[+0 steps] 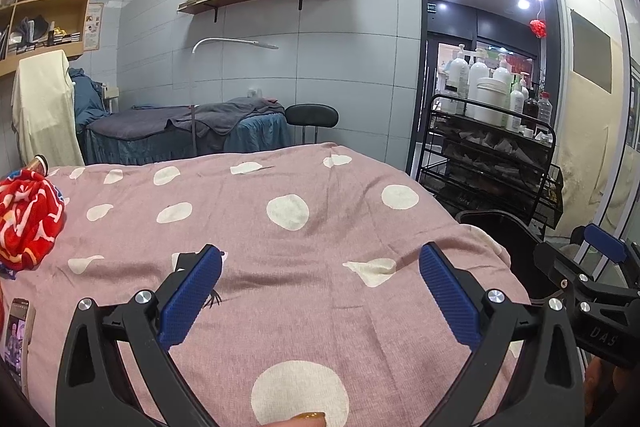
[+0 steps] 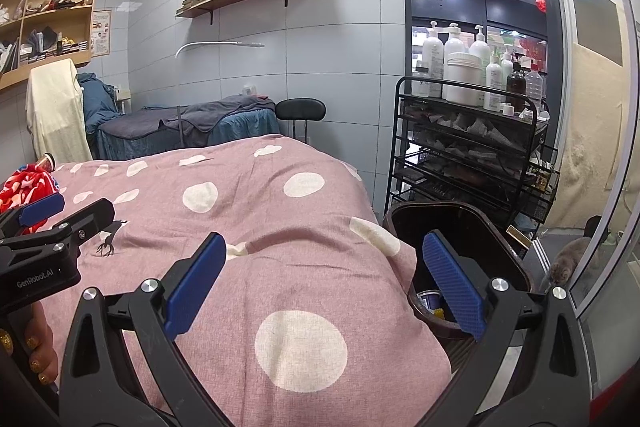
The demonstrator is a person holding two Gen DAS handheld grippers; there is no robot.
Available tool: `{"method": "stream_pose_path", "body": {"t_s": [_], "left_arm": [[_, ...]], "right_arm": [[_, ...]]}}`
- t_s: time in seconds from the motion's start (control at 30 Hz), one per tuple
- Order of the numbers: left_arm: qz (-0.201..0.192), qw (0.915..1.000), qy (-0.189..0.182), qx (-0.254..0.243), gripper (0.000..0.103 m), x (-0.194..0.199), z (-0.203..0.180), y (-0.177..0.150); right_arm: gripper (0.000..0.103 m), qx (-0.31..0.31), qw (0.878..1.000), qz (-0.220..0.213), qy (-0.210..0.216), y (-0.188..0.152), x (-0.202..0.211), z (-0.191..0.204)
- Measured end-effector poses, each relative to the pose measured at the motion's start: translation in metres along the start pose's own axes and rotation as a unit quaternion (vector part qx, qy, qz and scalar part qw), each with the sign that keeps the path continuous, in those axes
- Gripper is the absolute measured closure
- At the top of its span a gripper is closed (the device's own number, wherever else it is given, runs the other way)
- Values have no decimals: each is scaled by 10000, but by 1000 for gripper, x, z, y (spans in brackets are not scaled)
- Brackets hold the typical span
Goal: Collect trash
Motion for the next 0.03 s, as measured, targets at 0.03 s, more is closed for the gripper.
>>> {"method": "stream_pose_path", "body": {"t_s": [0.03], "left_arm": [[-6, 10000, 6, -4, 5, 0, 0, 0]], "right_arm": [[6, -1, 10000, -1, 1, 0, 0, 0]]}}
Point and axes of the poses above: each gripper's, at about its wrist camera, not at the fingertips, and x roughly against the way its jaws point, z to its left, y to its top, the point moved 5 cm from there along -x, roughly the way its jaws point, and after that the axes turned 10 degrees about x, right-handed, at the moved point
